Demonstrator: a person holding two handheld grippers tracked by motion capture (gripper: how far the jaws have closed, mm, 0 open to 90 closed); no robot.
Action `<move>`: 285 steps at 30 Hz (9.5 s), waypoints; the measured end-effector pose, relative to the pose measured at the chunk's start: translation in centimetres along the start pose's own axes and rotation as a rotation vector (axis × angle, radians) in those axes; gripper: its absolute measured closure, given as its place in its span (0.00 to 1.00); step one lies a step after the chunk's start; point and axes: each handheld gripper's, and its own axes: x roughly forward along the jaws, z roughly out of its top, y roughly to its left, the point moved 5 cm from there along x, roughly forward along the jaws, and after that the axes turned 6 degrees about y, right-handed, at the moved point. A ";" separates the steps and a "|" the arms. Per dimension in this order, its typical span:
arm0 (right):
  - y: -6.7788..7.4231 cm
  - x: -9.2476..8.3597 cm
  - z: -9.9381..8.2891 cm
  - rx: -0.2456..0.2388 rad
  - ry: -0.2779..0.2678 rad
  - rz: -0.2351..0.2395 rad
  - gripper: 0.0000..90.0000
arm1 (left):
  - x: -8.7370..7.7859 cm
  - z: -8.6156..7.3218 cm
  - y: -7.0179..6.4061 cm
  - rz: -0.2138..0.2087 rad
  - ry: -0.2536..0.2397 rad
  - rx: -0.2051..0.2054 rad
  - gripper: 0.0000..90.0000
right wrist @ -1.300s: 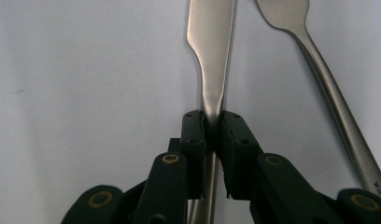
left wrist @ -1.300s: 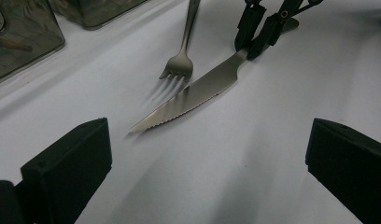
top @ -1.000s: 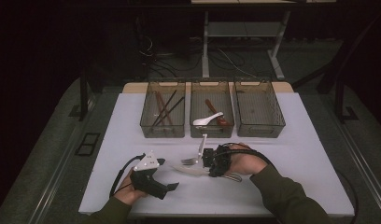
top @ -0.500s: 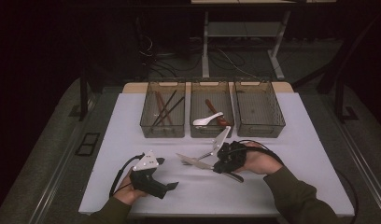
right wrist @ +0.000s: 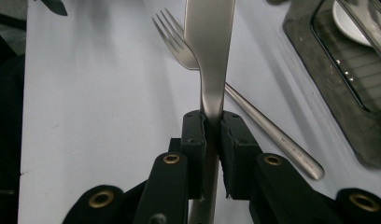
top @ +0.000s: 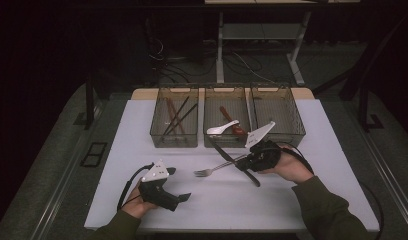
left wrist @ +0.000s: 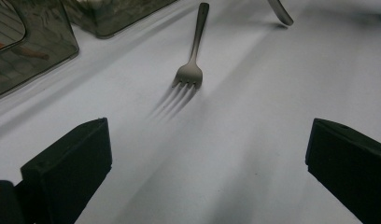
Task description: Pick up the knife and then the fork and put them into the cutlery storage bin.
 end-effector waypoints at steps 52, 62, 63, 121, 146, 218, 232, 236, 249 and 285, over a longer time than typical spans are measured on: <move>-10.1 -13.7 0.0 0.345 -0.341 -0.347 0.89 | -0.1 0.0 0.0 -0.008 -0.011 -0.014 0.00; -13.5 -14.2 -0.6 0.401 -0.303 -0.444 0.89 | -0.1 0.0 0.0 -0.008 -0.011 -0.011 0.00; -13.8 -14.2 -0.8 0.407 -0.298 -0.447 0.89 | -0.1 0.0 0.0 -0.008 -0.011 -0.012 0.00; -17.5 -6.5 -6.1 0.528 0.033 -0.418 0.66 | 0.0 -0.1 -0.2 -0.020 0.002 -0.004 0.00; -10.3 -9.0 -5.1 0.447 -0.336 -0.447 0.16 | 0.0 -0.1 -0.1 -0.018 0.004 -0.017 0.00; -3.5 2.1 -3.6 0.273 -0.205 -0.237 0.96 | -0.1 0.0 -0.2 0.002 0.004 -0.014 0.00; -4.9 5.1 -1.6 0.277 -0.112 -0.197 1.00 | -0.1 -0.1 -0.1 -0.002 0.000 -0.019 0.00; -4.4 4.8 -2.0 0.264 -0.081 -0.176 1.00 | -0.1 -0.1 -0.2 -0.002 0.001 -0.017 0.00; -1.1 3.7 -3.2 0.180 0.046 -0.103 1.00 | -0.1 -0.1 -0.2 -0.004 0.000 -0.016 0.00; 0.7 6.9 4.4 -0.114 0.444 -0.005 0.86 | 0.6 0.0 -0.2 -0.027 0.011 0.017 0.00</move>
